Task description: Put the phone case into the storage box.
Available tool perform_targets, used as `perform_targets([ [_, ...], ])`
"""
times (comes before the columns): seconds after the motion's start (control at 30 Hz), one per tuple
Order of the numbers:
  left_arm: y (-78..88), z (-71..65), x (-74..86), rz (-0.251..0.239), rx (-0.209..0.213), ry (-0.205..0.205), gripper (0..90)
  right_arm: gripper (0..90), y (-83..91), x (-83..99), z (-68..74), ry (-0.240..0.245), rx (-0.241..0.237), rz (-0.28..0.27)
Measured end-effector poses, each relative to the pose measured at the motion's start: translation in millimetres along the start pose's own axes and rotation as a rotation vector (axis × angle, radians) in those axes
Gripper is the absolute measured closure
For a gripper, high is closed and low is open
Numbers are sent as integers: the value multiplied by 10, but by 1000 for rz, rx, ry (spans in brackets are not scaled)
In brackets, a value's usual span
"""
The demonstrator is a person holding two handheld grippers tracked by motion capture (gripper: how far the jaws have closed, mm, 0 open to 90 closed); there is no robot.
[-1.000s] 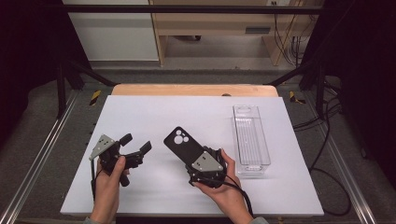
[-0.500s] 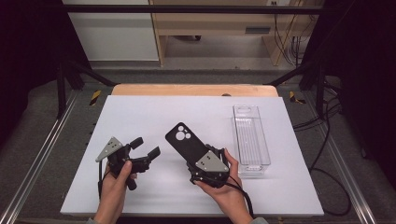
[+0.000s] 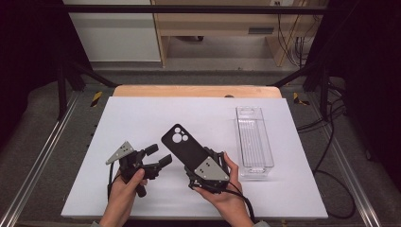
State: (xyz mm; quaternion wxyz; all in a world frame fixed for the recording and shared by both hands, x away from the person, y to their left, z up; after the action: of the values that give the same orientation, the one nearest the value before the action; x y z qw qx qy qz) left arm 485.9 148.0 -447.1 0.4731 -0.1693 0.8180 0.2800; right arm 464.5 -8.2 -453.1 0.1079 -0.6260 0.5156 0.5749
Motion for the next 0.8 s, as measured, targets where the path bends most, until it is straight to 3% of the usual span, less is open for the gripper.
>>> perform_targets([
  [0.23, 2, 11, 13, 5, 4, 6, 221, 161, -5, -21, 123, 18, -31, -9],
  [0.57, 77, 91, 4, -25, -18, 73, 493, 156, -84, 50, 241, -9, -82, 29],
  [0.7, 113, 79, -16, -54, -6, 100, 611, 153, -130, 89, 288, -22, -94, 57],
  [0.8, 132, 62, -19, -64, -6, 100, 686, 151, -157, 117, 317, -27, -99, 74],
])
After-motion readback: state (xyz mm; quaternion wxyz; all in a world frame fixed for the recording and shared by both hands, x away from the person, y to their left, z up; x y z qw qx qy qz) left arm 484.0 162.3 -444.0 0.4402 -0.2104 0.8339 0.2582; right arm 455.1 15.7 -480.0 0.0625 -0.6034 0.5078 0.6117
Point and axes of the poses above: each handheld gripper's, and its own axes: y roughly backward along the jaws, x roughly out of its underside, z roughly to its left, the point moved 8 cm from there along -y, roughly forward along the jaws, and after that the axes turned 9 degrees about z, right-handed, at the moved point
